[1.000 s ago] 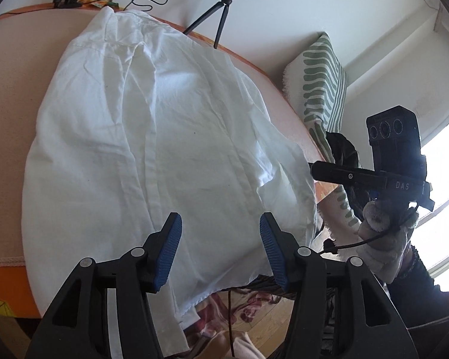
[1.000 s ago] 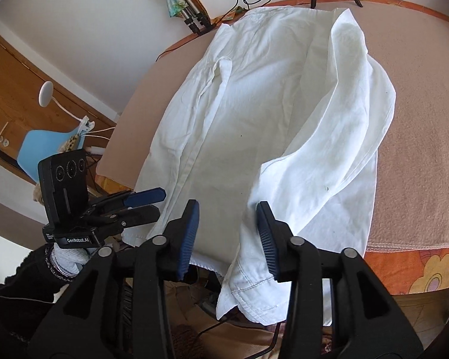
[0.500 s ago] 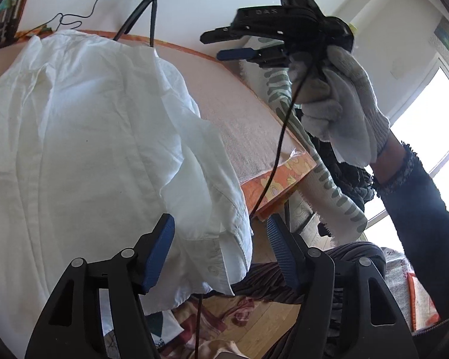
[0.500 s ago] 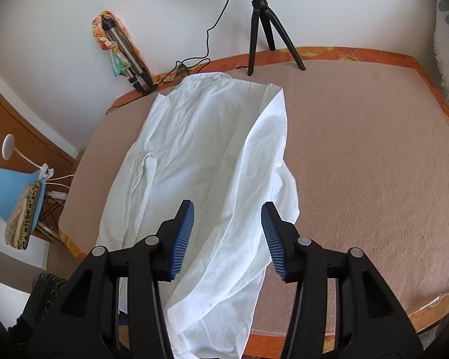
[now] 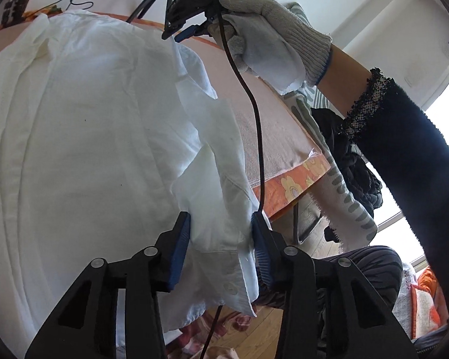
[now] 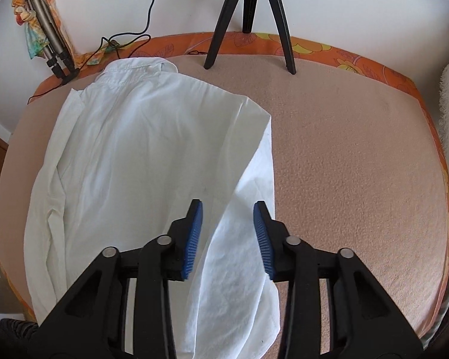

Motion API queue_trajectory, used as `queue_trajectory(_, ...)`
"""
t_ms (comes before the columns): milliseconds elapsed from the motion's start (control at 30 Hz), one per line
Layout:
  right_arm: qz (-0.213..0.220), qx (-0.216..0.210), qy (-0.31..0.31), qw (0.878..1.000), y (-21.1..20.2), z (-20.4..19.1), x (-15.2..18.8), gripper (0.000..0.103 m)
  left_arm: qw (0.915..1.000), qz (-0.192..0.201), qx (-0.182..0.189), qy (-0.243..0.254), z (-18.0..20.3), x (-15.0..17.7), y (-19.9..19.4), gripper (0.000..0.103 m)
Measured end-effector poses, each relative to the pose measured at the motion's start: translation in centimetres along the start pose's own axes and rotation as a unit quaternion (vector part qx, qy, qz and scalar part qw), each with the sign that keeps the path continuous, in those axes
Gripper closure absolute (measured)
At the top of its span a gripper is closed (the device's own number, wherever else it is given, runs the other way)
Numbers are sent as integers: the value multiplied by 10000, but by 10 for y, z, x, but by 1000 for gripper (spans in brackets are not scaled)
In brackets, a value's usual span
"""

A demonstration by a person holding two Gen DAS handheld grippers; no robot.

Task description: Fold small clothes

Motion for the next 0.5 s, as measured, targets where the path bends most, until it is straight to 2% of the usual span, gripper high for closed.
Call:
queue_trajectory(33,-14,2,24,10000,4,0,-1,94,9999,7,89,-100,-4,0,0,76)
queue_trajectory(100,88,17,22,10000,6,-1,-5,98,9993,-10,237,-275,-11,0,1,85)
queue_trajectory(200,237,-218,-32,9995,-4,-16,-8,100,9969,35,533,-574,-19,1,-6,90)
queue_trajectory(333,313,-620,-482,9964,-12,-58,-11,101,9890,94,965,-1114,-29,7,-20,90)
queue_trajectory(367,237,-693,-638,9953,-9,-69,-10,101,9884,84,956,-1180,-33,10,-22,90)
queue_trajectory(433,105,-466,-793,9957,1,-79,-8,100,9870,-4,943,-1299,-41,15,-21,90)
queue_trajectory(500,-35,-530,-800,9954,5,-83,-4,97,9853,-111,879,-1460,-50,19,-22,85)
Point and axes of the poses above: each gripper's, at about its wrist camera, not at the fingertips, and y roughly the way its jaws point, z to its right, x to its underside, the point moved 10 cm from there along y, roughly the way its jaws point, and after that the axes turned 3 degrees about -z, right-handed, at the moved point
